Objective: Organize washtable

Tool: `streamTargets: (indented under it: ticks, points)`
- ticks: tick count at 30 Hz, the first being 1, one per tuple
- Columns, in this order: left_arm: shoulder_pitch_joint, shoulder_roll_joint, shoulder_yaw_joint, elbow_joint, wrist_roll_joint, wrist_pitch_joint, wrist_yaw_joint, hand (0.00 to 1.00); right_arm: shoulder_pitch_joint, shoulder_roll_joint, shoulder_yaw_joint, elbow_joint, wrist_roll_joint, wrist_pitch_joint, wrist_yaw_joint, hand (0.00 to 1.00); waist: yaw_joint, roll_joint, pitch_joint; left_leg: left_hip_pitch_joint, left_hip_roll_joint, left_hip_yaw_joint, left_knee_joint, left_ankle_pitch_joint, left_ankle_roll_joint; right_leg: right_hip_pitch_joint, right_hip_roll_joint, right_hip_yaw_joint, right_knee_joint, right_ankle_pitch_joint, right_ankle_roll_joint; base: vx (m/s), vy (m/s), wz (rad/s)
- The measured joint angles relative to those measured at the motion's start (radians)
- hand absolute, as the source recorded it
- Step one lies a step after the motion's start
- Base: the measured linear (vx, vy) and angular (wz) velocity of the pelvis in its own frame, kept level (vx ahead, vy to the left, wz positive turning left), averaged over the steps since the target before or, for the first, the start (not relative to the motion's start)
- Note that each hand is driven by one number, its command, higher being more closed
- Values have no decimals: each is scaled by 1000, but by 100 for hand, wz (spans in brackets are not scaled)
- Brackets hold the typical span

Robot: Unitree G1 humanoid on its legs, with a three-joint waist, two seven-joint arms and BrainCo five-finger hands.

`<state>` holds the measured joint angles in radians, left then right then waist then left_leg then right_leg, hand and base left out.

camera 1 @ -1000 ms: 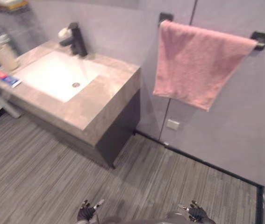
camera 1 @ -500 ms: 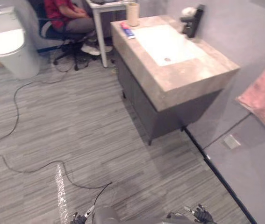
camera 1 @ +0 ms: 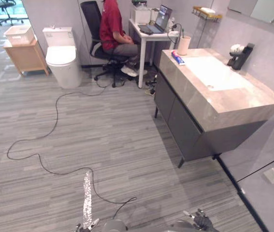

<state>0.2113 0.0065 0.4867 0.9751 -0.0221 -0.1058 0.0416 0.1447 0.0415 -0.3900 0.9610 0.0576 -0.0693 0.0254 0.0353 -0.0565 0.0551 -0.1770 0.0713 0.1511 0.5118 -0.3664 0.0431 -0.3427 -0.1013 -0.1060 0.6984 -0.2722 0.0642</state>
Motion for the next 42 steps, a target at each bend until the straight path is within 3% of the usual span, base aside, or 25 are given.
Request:
streamTargets:
  ticks: [2, 3, 4, 6, 7, 8, 9, 10, 13, 15, 17, 20, 22, 23, 25, 26, 27, 30, 31, 32, 33, 34, 36, 40, 42]
  points:
    - [-6, 7, 0, 12, 24, 2, 1, 0, -5, -1, 5, -6, 25, -1, 0, 0, -22, 1, 3, -5, -16, -23, -10, 2, 3, -47, 100, 45, -75, 1, -7, 90, -64, 46]
    - [-8, 8, 1, 14, 33, 2, 1, 0, -4, -2, 5, -6, 25, -1, -1, 0, -30, 1, 3, -5, -21, -31, -10, 2, 2, -42, 112, 69, -108, 2, -9, 134, -113, 99]
    - [-19, 9, 3, 13, 40, 2, 0, 0, 5, -10, 5, -3, 28, -1, -1, 0, -37, -2, -1, 4, -46, -71, -6, 0, -1, -20, 117, 107, -126, 22, -39, 150, -116, 100]
    - [-37, -6, 20, 13, 57, 1, -4, 0, 9, -28, 5, 13, 25, 5, -1, 0, -52, 3, -14, 13, -55, -147, 22, -7, -16, 15, 114, 58, -135, 15, -88, 313, -164, 130]
    - [-37, -26, 32, 5, 65, 0, -13, 0, 9, -53, 3, 19, 11, 8, 0, 0, -50, 47, -24, -57, -31, -169, 191, -16, -35, 27, 125, 13, -145, -3, -96, 384, -135, 107]
    - [-37, -37, 41, 2, 67, 0, -17, 0, 6, -59, -3, 16, 9, 8, 0, 0, -48, 64, -22, -100, -18, -173, 299, -7, -47, 39, 134, -2, -143, -16, -97, 319, -54, 56]
    - [-35, -60, 78, -2, 74, 3, -18, 0, 4, -63, -25, 10, 7, 13, 0, 0, -45, 91, -22, -151, 13, -170, 494, 50, -104, 61, 156, -11, -144, -34, -111, 340, 20, 1]
    - [-22, -76, 115, -2, 73, 15, -18, 0, 2, -63, -39, 5, -10, 25, -1, 0, -33, 98, -22, -164, 54, -156, 625, 119, -106, 91, 177, -7, -145, -45, -134, 338, 54, -23]
    - [-14, -66, 117, -7, 73, 22, -18, 0, -4, -57, -29, 9, -35, 47, -2, 0, -17, 73, -11, -180, 123, -138, 774, 112, -107, 183, 190, 13, -177, -59, -147, 317, 83, -16]
    - [-13, -54, 114, -31, 73, 22, -17, 0, -8, -38, 12, 8, -59, 51, -1, 0, -9, 39, -11, -198, 178, -113, 712, 101, -89, 249, 173, 47, -237, -52, -136, 393, 130, -24]
    - [-22, -48, 109, -40, 73, 22, -16, 0, -11, -26, 18, 7, -69, 50, -2, 0, 6, 27, -9, -204, 231, -100, 580, 91, -74, 288, 153, 77, -269, -44, -121, 304, 178, -36]
    - [-37, -29, 101, -44, 72, 22, -10, 0, -9, 1, 28, 5, -68, 48, -3, 0, 2, 6, -11, -197, 280, -34, 201, 98, -75, 345, 71, 94, -306, -58, -42, 360, 387, 0]
    - [-59, -34, 63, -42, 71, 20, 6, 0, 10, -4, -2, 7, -64, 45, -3, 0, -2, 11, -16, -198, 265, -9, -2, 168, -73, 376, 16, 92, -310, -82, 17, 304, 442, 26]
    - [-55, -19, 43, -38, 68, 13, 11, 0, -1, 3, -20, 46, -63, 40, -4, 0, -2, 4, -33, -199, 209, -9, -2, 233, -180, 381, -39, 111, -303, -94, 47, 282, 396, 36]
    - [-65, 1, -4, -39, 61, -3, 38, 0, -25, 32, -44, 76, -67, 43, 3, 0, -24, -33, -53, -226, 150, -8, 36, 204, -187, 373, -92, 153, -297, -28, 69, 380, 535, 52]
    - [-76, 10, -27, -22, 57, 3, 33, 0, -32, 32, -79, 87, -68, 45, 9, 0, -19, -26, -49, -228, 131, -2, 81, 173, -180, 371, -103, 169, -265, 49, 47, 406, 626, 35]
    - [-77, 13, -34, -18, 56, 6, 31, 0, -33, 33, -88, 87, -68, 46, 12, 0, -19, -25, -48, -225, 127, 2, 87, 168, -172, 371, -106, 166, -251, 67, 36, 375, 635, 19]
    - [-71, 35, -67, 30, 52, 26, 22, 0, -40, 23, -121, 85, -57, 46, 37, 0, -20, 2, -22, -103, 87, 47, 61, 102, -103, 253, -139, 152, 62, 235, -172, 202, 416, 1]
    - [-74, 44, -68, 43, 54, 39, 21, 0, -41, 20, -109, 81, -47, 42, 44, 0, -23, -5, -19, -52, 57, 60, 39, 84, -75, 197, -148, 142, 188, 153, -140, 216, 513, -2]
    - [-75, 47, -74, 47, 55, 43, 19, 0, -40, 19, -102, 78, -46, 38, 47, 0, -24, -6, -19, -30, 42, 63, 26, 76, -60, 172, -143, 133, 229, 118, -131, 131, 325, 6]
    - [-75, 47, -82, 48, 56, 44, 5, 0, -39, 16, -101, 74, -43, 33, 49, 0, -22, -6, -17, 13, 16, 69, -1, 48, -13, 124, -117, 110, 271, 66, -110, 98, 244, 5]
    - [-74, 47, -81, 49, 56, 44, -3, 0, -38, 16, -97, 72, -26, 30, 56, 0, -23, -4, -17, 43, -1, 70, -28, 40, -4, 87, -70, 88, 273, 21, -56, 91, 224, 3]
    - [-72, 47, -77, 56, 67, 49, -18, 0, -32, 12, -66, 70, -17, 21, 66, 0, -25, -3, -18, 84, -20, 70, -69, 34, -6, 44, 11, 34, 177, -15, -26, 107, 166, 15]
    - [-71, 33, -41, 56, 95, 53, -23, 0, -28, -4, -14, 71, -8, 9, 67, 0, -24, 0, -26, 131, -59, 66, -132, 19, -7, 13, 87, 12, -194, 12, -57, 213, 100, 23]
    - [-70, 21, -12, 57, 115, 56, -27, 0, -28, -10, 6, 72, -6, 9, 63, 0, -26, 6, -30, 163, -66, 52, -148, 2, -30, 28, 95, 23, -246, 59, -84, 433, 46, 20]
